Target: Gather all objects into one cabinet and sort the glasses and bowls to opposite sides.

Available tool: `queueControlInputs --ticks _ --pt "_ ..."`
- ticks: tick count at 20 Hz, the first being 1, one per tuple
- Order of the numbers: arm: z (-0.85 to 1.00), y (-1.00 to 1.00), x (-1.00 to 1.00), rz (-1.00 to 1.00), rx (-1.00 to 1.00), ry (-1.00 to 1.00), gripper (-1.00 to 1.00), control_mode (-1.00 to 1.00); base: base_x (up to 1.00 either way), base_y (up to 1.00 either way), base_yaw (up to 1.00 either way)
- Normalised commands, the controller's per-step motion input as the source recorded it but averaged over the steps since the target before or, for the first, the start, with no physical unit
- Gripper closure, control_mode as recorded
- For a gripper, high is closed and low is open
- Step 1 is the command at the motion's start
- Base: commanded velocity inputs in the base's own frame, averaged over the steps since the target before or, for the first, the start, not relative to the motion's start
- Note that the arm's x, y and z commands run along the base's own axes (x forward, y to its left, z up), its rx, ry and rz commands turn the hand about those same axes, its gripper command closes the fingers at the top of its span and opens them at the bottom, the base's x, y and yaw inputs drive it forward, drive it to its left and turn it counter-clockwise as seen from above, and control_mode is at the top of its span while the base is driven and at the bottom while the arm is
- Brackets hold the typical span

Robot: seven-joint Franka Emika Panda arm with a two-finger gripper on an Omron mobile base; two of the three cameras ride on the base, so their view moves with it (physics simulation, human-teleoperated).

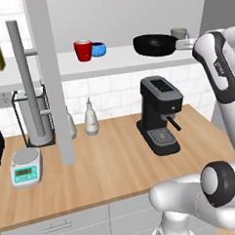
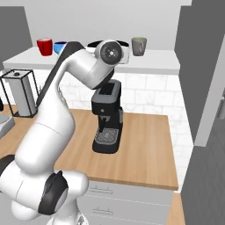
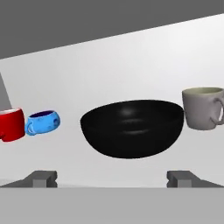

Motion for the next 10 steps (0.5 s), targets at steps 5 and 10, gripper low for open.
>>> queueControlInputs --ticks 5,10 --pt "0.0 -0.52 0.0 0.0 -0.02 0.0 -1.0 -1.0 0.0 0.0 0.0" --pt "0.0 -0.35 0.03 0.0 -0.09 0.0 -1.0 -1.0 0.0 0.0 0.0"
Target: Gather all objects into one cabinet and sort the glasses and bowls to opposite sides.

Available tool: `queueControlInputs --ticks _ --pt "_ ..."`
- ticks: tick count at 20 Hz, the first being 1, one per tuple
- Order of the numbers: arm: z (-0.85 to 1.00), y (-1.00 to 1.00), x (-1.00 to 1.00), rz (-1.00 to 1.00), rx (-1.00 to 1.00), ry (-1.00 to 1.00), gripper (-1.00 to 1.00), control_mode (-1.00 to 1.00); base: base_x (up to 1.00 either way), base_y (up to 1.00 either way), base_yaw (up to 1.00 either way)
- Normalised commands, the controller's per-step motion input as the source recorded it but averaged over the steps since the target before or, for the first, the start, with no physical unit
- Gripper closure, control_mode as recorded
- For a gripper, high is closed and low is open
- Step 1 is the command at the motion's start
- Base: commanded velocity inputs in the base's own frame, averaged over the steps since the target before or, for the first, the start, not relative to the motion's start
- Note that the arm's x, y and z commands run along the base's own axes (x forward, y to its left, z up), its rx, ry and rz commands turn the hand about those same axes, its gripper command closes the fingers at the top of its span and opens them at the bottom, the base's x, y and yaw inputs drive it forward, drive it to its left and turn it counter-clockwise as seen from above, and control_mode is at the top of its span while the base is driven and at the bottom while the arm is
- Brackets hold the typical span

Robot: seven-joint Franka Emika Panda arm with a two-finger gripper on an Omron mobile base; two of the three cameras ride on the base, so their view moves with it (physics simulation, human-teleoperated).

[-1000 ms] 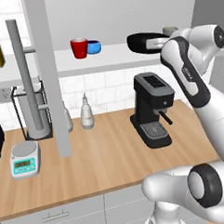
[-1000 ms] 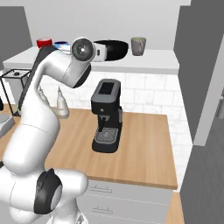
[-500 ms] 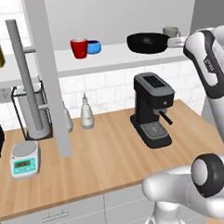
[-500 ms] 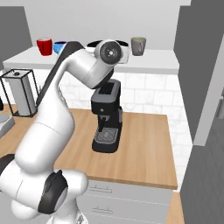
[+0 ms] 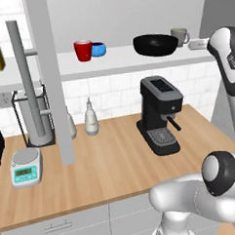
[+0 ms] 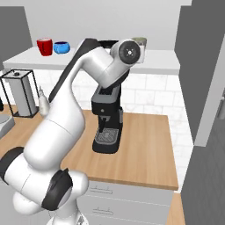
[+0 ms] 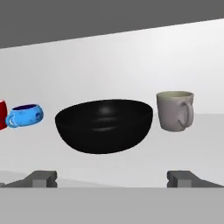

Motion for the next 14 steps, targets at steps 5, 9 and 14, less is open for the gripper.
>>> queueControlInputs --ticks 5,9,14 --pt "0.0 -0.31 0.12 -0.01 -0.11 0.0 -1.0 -1.0 0.0 0.0 0.0" --pt "0.0 -0.33 0.26 -0.04 -0.06 0.0 -1.0 -1.0 0.0 0.0 0.0" --pt "0.0 -0.32 0.28 -0.02 0.0 0.0 -1.0 -1.0 0.0 0.0 0.0"
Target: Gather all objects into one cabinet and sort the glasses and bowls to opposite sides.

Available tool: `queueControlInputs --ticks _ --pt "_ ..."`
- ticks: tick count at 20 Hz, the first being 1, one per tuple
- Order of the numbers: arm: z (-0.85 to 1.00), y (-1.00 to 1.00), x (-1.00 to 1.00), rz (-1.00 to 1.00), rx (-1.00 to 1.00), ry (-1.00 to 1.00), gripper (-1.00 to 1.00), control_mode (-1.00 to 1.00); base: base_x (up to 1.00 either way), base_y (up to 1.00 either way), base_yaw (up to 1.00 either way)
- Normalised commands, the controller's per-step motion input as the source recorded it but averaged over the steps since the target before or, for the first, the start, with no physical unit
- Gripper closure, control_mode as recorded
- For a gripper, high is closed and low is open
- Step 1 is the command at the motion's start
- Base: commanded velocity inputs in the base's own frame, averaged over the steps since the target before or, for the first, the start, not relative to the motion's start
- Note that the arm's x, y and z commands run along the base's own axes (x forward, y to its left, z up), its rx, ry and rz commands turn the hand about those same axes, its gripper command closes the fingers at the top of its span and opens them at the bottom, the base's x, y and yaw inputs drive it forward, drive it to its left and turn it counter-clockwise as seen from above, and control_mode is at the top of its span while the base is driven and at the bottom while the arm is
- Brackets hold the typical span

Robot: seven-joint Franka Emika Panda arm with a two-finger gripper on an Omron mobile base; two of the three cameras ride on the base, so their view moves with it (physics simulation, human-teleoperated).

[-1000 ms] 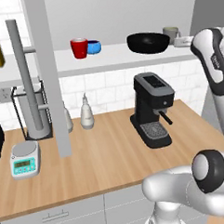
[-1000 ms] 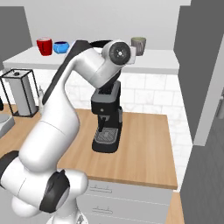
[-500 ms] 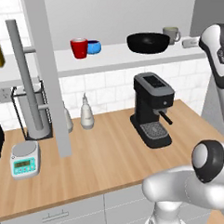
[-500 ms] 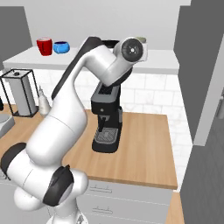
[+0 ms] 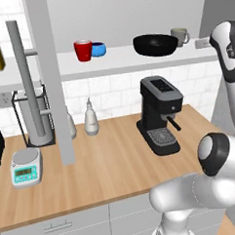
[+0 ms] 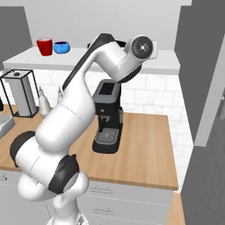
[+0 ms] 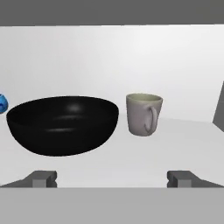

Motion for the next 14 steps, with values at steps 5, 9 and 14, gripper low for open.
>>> queueControlInputs --ticks 5,9,14 --pt "0.0 -0.19 0.26 -0.01 0.0 0.0 -1.0 -1.0 0.0 0.0 0.0" --pt "0.0 -0.13 0.23 0.0 0.02 0.0 -1.0 -1.0 0.0 0.0 0.0" --pt "0.0 -0.06 0.16 -0.02 0.02 0.0 -1.0 -1.0 0.0 0.0 0.0"
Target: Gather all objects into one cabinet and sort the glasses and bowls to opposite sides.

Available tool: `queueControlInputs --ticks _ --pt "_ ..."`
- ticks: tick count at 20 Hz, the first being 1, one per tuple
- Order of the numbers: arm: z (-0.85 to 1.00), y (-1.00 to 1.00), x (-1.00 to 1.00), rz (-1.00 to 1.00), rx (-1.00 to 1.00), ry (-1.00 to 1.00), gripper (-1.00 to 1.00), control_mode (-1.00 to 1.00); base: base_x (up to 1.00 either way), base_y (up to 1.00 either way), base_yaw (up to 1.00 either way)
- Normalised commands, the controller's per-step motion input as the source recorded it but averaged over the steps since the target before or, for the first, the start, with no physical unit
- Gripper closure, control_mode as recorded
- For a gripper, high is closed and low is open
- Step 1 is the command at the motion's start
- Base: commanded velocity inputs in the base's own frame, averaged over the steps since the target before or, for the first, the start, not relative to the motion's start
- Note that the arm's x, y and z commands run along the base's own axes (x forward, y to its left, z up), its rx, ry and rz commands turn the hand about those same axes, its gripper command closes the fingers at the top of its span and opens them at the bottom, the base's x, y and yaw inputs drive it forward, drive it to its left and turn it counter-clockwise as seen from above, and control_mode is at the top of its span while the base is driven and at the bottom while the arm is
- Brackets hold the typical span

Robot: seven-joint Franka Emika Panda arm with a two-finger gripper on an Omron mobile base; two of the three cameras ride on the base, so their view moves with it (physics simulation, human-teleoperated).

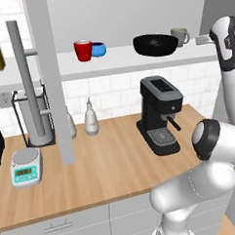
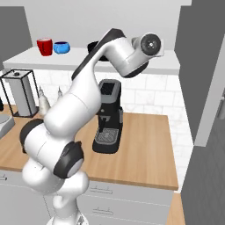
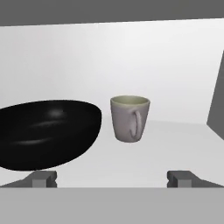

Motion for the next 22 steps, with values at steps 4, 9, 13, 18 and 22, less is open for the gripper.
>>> queueControlInputs --ticks 4,9,13,18,22 --pt "0.0 0.0 0.34 -0.03 0.0 0.0 -1.0 -1.0 0.0 0.0 0.0" --pt "0.0 -0.15 0.2 -0.01 0.01 0.0 -1.0 -1.0 0.0 0.0 0.0" --pt "0.0 -0.29 0.05 0.0 0.02 0.0 -1.0 -1.0 0.0 0.0 0.0" --pt "0.0 -0.16 0.25 0.0 0.0 0.0 -1.0 -1.0 0.0 0.0 0.0" --pt "-0.02 0.0 0.4 0.0 0.0 0.0 -1.0 -1.0 0.0 0.0 0.0"
